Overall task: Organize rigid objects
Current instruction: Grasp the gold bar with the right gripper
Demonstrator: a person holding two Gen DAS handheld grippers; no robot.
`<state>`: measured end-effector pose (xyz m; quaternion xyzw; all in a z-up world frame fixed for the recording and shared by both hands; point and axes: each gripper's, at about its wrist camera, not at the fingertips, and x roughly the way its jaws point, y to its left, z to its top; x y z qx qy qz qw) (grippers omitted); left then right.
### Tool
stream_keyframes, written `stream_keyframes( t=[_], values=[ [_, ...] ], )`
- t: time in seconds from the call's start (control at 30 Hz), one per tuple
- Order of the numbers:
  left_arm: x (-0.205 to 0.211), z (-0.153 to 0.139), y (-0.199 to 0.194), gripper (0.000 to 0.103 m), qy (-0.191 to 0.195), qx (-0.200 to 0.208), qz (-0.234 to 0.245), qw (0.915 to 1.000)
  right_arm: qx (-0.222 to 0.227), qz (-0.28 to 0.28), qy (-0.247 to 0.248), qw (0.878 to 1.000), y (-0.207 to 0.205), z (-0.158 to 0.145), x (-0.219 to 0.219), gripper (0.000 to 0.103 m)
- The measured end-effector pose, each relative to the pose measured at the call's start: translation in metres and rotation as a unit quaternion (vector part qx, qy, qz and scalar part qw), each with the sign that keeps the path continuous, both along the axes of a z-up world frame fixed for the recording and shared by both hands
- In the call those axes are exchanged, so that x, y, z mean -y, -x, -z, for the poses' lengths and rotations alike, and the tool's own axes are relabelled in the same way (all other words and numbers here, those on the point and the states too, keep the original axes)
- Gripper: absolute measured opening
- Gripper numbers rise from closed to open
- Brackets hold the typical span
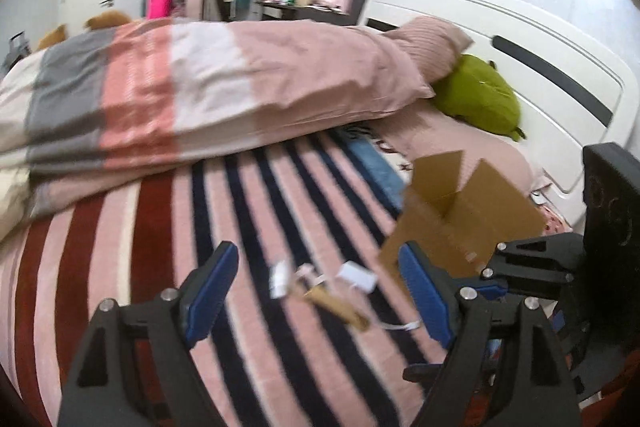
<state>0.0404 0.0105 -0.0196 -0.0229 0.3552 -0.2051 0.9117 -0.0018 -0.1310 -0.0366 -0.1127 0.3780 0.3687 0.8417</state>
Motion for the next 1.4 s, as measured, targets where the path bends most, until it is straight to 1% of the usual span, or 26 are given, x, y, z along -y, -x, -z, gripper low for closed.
stream_keyframes(
  t=[0.1,0.23,0.33,0.47,0.5,0.53,0.6,0.7,0.77,0.8,0.83,0.9,0.97,1.0,1.03,1.07,1.13,1.17,1.2,1.23,1.3,1.4],
  values=[
    [-0.022,0.026,0.008,0.080,0.006,-0.010,-0.017,0.9998,-0.017,0.002,0.023,1.000,-0.003,0.034,-0.026,0.043],
    [-0.045,0.059,0.014,0.080,0.018,-0.028,-0.029,0.9990,-0.035,0.036,0.063,0.997,-0.011,0.086,-0.036,0.043],
    [-0.057,0.077,0.019,0.080,0.026,-0.037,-0.034,0.9984,-0.023,0.080,0.106,0.991,-0.028,0.118,-0.035,0.043],
    [-0.067,0.092,0.024,0.080,0.044,-0.049,-0.042,0.9969,-0.009,0.123,0.148,0.981,-0.055,0.148,-0.031,0.043],
    [-0.068,0.095,0.025,0.080,0.046,-0.051,-0.043,0.9967,-0.008,0.128,0.154,0.980,-0.063,0.153,-0.032,0.039],
    [-0.069,0.096,0.025,0.080,0.048,-0.053,-0.045,0.9965,-0.006,0.127,0.161,0.979,-0.067,0.157,-0.033,0.027],
    [-0.071,0.098,0.025,0.080,0.048,-0.054,-0.048,0.9962,-0.006,0.127,0.180,0.975,-0.074,0.165,-0.035,0.015],
    [-0.071,0.096,0.026,0.080,0.050,-0.051,-0.049,0.9962,-0.013,0.122,0.158,0.980,-0.073,0.160,-0.034,0.014],
    [-0.070,0.095,0.026,0.080,0.051,-0.051,-0.048,0.9963,-0.043,0.093,0.119,0.988,-0.070,0.155,-0.038,0.014],
    [-0.070,0.094,0.026,0.080,0.049,-0.050,-0.047,0.9964,-0.062,0.081,0.101,0.990,-0.070,0.154,-0.041,0.014],
    [-0.069,0.093,0.026,0.080,0.047,-0.050,-0.047,0.9966,-0.077,0.072,0.091,0.990,-0.071,0.155,-0.045,0.014],
    [-0.068,0.093,0.026,0.080,0.044,-0.051,-0.048,0.9966,-0.096,0.062,0.087,0.990,-0.068,0.159,-0.052,0.014],
    [-0.067,0.094,0.027,0.080,0.042,-0.054,-0.048,0.9965,-0.090,0.058,0.099,0.989,-0.061,0.161,-0.056,0.017],
    [-0.067,0.095,0.026,0.080,0.040,-0.056,-0.048,0.9965,-0.083,0.056,0.111,0.989,-0.057,0.162,-0.056,0.023],
    [-0.066,0.096,0.026,0.080,0.039,-0.058,-0.048,0.9964,-0.080,0.054,0.114,0.989,-0.055,0.163,-0.056,0.025],
    [-0.066,0.097,0.025,0.080,0.038,-0.060,-0.049,0.9963,-0.083,0.053,0.114,0.989,-0.053,0.164,-0.054,0.025],
    [-0.063,0.098,0.024,0.080,0.039,-0.064,-0.047,0.9961,-0.096,0.051,0.113,0.988,-0.052,0.168,-0.052,0.025],
    [-0.062,0.097,0.024,0.080,0.040,-0.066,-0.046,0.9960,-0.098,0.049,0.118,0.987,-0.051,0.170,-0.052,0.022],
    [-0.060,0.097,0.023,0.080,0.039,-0.067,-0.044,0.9960,-0.094,0.045,0.121,0.987,-0.051,0.171,-0.051,0.013],
    [-0.058,0.097,0.024,0.080,0.038,-0.067,-0.043,0.9961,-0.088,0.043,0.124,0.987,-0.050,0.170,-0.052,0.013],
    [-0.053,0.094,0.023,0.080,0.038,-0.068,-0.037,0.9963,-0.078,0.042,0.119,0.989,-0.048,0.162,-0.053,0.013],
    [-0.044,0.083,0.020,0.080,0.052,-0.062,-0.018,0.9966,-0.060,0.035,0.090,0.994,-0.039,0.133,-0.050,0.013]
  ],
)
